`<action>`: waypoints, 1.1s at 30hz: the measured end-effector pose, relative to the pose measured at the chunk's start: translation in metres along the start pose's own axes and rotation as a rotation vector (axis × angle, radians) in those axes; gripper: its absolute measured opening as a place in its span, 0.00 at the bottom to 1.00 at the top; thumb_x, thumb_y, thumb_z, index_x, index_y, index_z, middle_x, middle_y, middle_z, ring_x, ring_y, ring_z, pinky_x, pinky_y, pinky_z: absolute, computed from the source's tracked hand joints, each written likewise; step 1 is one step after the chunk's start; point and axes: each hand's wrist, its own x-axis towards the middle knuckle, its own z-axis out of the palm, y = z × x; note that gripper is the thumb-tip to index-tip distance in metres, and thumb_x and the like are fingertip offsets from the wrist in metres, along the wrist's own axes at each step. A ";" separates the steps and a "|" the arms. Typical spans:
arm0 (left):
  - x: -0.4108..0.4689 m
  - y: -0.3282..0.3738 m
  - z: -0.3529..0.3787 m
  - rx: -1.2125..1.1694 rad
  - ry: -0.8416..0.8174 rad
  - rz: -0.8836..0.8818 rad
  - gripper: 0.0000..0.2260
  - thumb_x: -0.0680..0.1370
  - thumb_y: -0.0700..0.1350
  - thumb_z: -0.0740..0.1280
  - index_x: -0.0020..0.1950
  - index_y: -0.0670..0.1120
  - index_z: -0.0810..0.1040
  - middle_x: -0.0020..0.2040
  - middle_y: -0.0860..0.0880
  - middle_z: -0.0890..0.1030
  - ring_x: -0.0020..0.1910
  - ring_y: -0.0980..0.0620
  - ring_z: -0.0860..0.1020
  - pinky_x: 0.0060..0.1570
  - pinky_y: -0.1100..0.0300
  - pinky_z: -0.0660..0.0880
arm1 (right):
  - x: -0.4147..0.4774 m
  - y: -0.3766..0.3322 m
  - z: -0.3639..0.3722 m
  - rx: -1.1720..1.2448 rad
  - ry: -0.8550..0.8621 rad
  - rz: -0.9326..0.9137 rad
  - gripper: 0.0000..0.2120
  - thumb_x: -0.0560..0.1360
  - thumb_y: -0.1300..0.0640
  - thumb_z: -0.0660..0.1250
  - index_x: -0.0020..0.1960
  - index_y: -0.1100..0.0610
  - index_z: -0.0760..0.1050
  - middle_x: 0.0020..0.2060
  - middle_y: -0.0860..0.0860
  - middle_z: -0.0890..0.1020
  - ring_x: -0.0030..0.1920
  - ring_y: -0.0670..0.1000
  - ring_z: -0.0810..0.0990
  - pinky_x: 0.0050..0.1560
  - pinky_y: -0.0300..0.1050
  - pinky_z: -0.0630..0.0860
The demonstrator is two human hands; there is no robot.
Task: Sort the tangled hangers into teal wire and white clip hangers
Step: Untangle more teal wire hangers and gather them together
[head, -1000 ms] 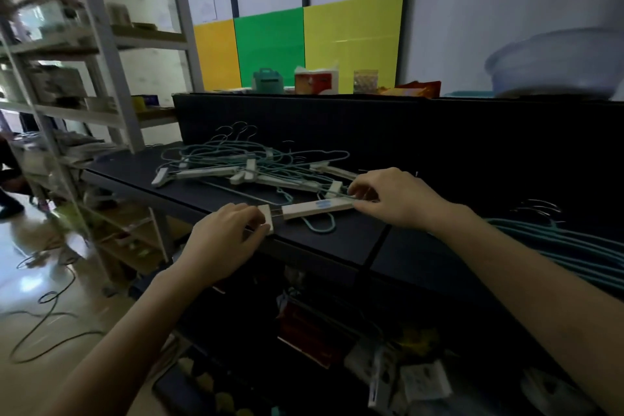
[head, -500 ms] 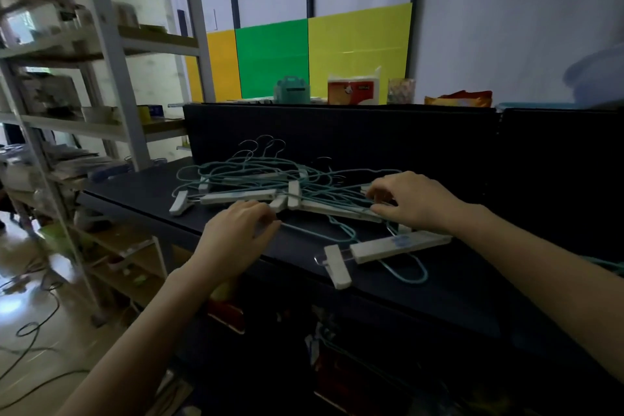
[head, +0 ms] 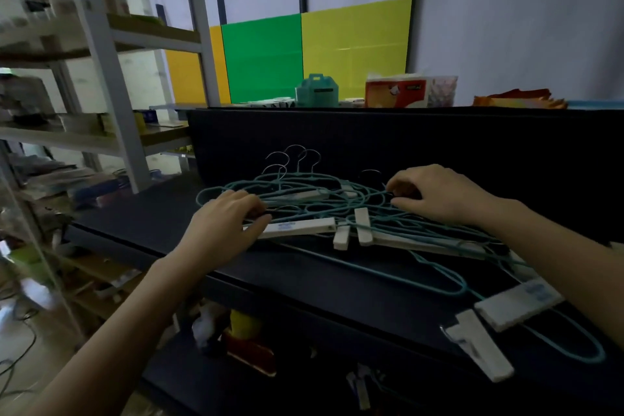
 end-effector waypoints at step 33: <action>0.114 -0.089 0.037 -0.080 -0.234 0.432 0.42 0.62 0.68 0.63 0.69 0.45 0.67 0.60 0.49 0.69 0.52 0.48 0.74 0.51 0.53 0.75 | 0.055 -0.069 0.024 0.092 0.250 0.406 0.15 0.77 0.53 0.64 0.63 0.53 0.73 0.57 0.50 0.77 0.55 0.51 0.76 0.58 0.50 0.75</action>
